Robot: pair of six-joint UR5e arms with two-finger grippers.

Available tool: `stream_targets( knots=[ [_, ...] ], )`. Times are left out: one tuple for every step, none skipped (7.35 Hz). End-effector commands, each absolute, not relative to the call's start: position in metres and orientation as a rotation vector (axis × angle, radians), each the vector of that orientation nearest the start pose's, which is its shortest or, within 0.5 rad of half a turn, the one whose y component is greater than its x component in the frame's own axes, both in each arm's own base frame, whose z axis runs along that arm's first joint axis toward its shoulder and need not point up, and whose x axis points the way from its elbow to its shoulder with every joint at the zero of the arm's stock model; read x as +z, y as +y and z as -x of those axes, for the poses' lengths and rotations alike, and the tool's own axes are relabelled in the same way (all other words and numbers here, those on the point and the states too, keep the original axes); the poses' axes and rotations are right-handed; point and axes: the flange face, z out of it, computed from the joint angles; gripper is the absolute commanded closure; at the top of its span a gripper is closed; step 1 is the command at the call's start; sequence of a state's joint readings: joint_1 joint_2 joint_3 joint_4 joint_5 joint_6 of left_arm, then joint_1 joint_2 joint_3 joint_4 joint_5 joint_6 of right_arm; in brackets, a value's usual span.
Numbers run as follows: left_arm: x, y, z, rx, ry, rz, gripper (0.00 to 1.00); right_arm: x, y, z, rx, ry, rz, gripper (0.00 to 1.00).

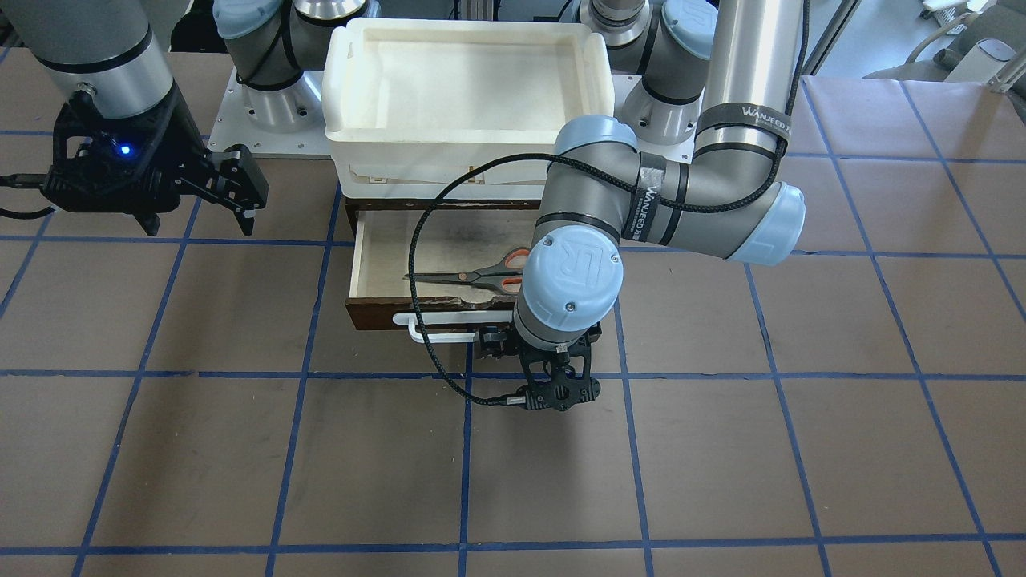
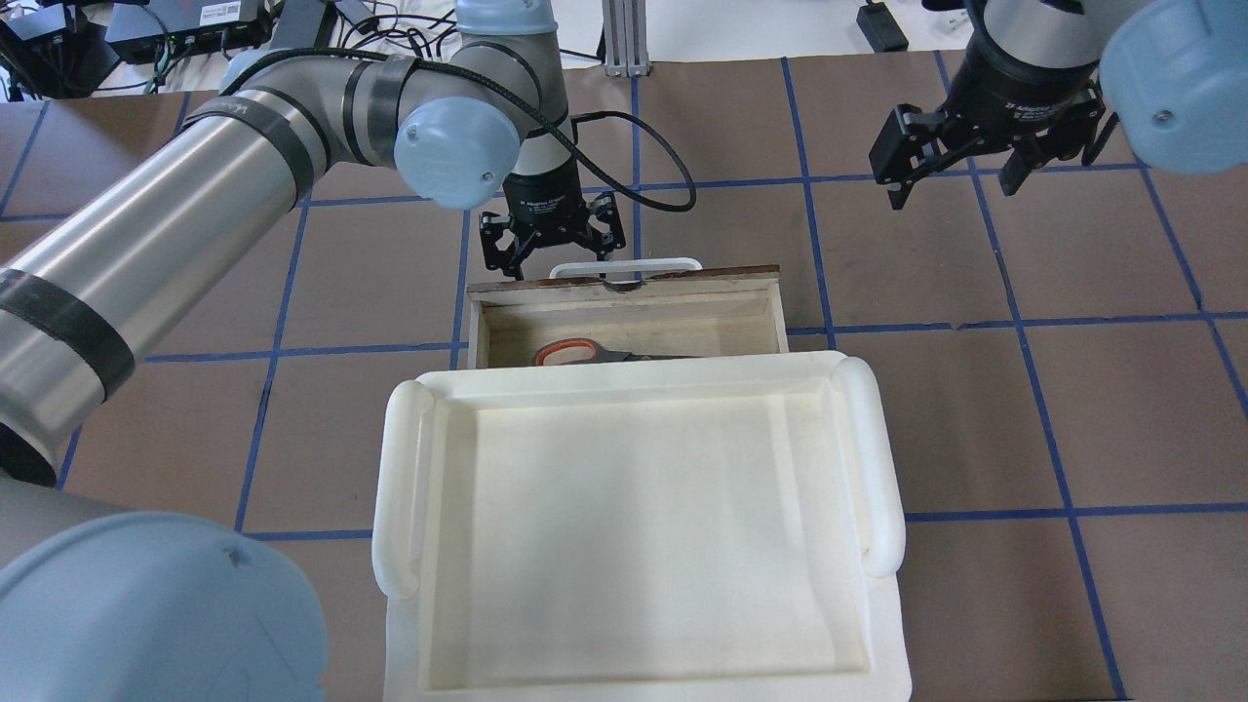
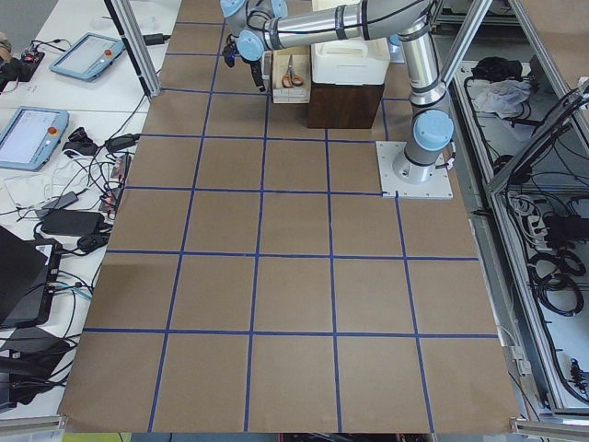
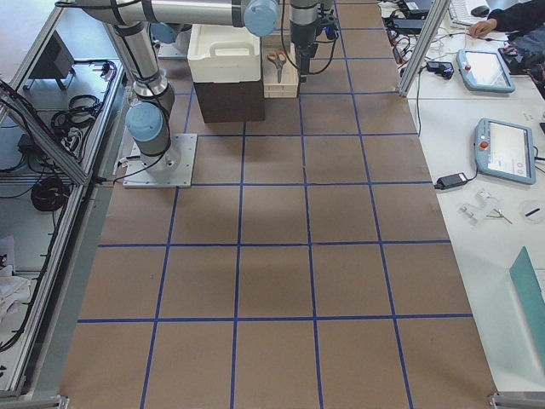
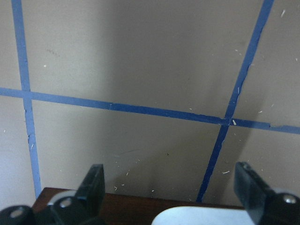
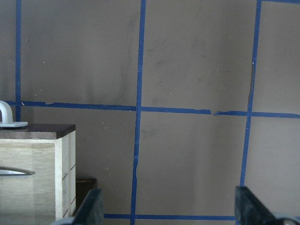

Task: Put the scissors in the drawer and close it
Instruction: 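Push the drawer front away from the robot with the left gripper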

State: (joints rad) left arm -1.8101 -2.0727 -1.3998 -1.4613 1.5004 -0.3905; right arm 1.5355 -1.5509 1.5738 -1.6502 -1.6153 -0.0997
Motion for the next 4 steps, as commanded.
stream_targets(
  knots=[
    [0.295, -0.587, 0.288, 0.408, 3.094, 0.254, 0.00, 0.485, -0.510, -0.111, -0.085, 3.187, 0.101, 0.00],
    [0.293, -0.582, 0.286, 0.418, 3.090, 0.252, 0.00, 0.485, -0.510, -0.111, -0.083, 3.187, 0.101, 0.00],
    [0.290, -0.575, 0.285, 0.432, 3.083, 0.251, 0.00, 0.485, -0.510, -0.111, -0.085, 3.187, 0.101, 0.00],
    [0.293, -0.569, 0.283, 0.435, 3.082, 0.251, 0.00, 0.485, -0.510, -0.111, -0.083, 3.187, 0.101, 0.00]
  ],
)
